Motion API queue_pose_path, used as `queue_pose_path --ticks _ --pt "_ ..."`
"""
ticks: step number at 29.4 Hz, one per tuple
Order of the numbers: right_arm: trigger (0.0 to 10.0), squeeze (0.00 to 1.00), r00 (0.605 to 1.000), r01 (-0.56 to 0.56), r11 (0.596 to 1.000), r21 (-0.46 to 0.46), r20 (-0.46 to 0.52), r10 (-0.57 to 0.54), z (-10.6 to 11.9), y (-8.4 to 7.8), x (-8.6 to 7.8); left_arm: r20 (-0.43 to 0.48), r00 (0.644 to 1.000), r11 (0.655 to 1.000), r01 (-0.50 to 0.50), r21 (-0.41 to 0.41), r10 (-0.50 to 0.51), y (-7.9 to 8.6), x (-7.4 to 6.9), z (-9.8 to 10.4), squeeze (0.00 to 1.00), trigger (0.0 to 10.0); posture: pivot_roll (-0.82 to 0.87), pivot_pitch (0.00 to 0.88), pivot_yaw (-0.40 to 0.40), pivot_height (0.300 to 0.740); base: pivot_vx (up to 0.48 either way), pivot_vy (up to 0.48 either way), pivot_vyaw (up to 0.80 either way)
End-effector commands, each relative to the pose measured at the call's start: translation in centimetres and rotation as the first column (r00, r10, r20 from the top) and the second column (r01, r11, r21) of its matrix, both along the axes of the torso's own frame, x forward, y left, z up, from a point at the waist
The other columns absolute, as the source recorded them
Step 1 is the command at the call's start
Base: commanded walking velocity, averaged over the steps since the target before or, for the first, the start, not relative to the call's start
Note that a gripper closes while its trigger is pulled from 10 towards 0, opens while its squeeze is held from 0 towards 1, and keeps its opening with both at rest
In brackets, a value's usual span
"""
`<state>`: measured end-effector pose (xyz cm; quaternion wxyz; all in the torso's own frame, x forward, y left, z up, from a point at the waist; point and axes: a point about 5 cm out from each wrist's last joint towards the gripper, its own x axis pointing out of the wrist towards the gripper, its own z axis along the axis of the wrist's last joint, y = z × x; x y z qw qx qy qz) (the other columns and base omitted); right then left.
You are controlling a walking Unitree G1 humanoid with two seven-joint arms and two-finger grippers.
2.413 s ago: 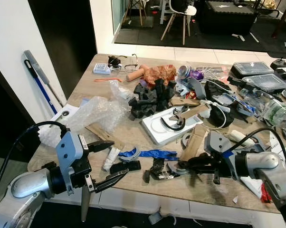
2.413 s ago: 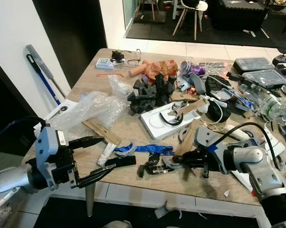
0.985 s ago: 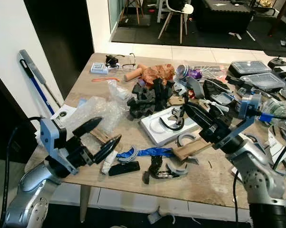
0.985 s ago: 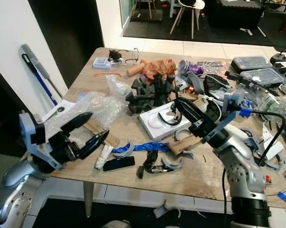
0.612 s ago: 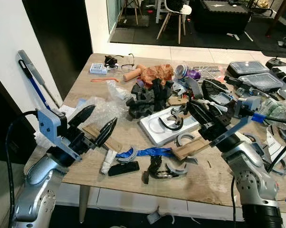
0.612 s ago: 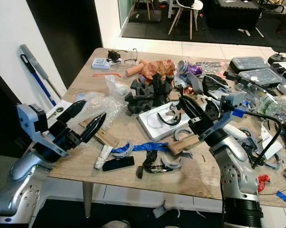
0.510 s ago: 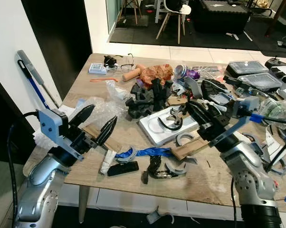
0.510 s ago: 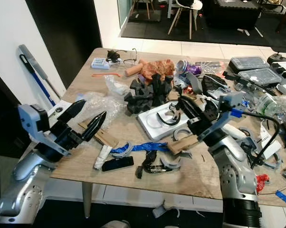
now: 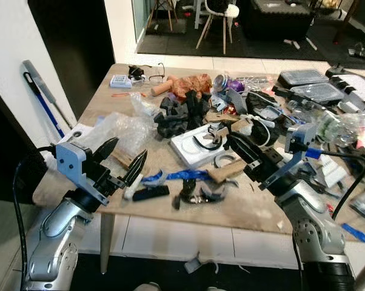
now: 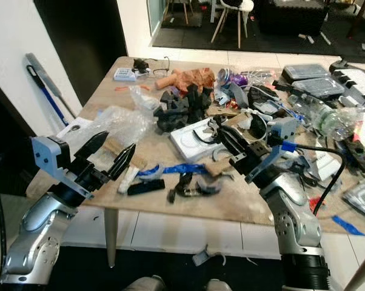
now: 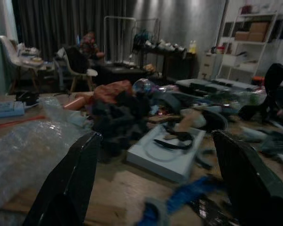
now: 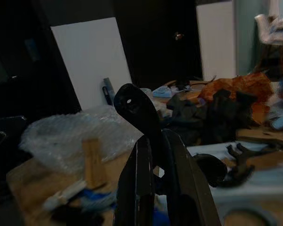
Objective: Picking trash to rubbish bin
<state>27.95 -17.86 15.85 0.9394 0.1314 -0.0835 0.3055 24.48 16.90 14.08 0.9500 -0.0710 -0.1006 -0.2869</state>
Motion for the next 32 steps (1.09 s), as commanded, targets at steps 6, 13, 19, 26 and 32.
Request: queue_pose_path --ticks 6,13,19,26,32 --pt "10.0 0.0 1.0 -0.005 1.0 -0.024 -0.01 0.005 -0.5 0.12 -0.11 -0.014 1.0 1.0 0.005 0.028 -0.005 -0.11 0.05 -0.57 0.0 10.0 -0.01 0.0 -0.036 0.74 -0.349 0.0 0.0" --pt "10.0 0.0 1.0 -0.005 1.0 -0.03 -0.012 0.004 -0.59 0.16 -0.06 -0.013 1.0 0.999 0.009 0.034 -0.009 -0.21 0.06 -0.69 0.0 10.0 -0.01 0.0 -0.036 0.74 -0.351 0.0 0.0" --pt "10.0 0.0 1.0 0.0 0.999 -0.036 -0.019 0.0 -0.7 0.13 0.02 -0.011 1.0 0.999 0.012 0.038 -0.012 -0.29 0.06 -0.69 0.0 10.0 -0.01 0.0 -0.037 0.74 -0.351 0.0 0.0" --pt "10.0 0.0 0.998 0.009 1.0 -0.026 -0.069 -0.011 -1.08 0.09 0.31 -0.006 1.0 0.998 0.02 0.054 -0.02 -0.39 0.07 -0.85 0.0 10.0 -0.01 0.0 -0.037 0.74 -0.197 0.0 0.0" --pt "10.0 0.0 0.995 0.0 0.999 -0.038 -0.097 -0.004 -1.23 0.19 0.49 0.004 1.0 0.998 0.024 0.062 -0.024 -0.43 0.12 -0.79 0.0 10.0 -0.01 0.0 -0.034 0.74 0.0 0.0 -0.53"
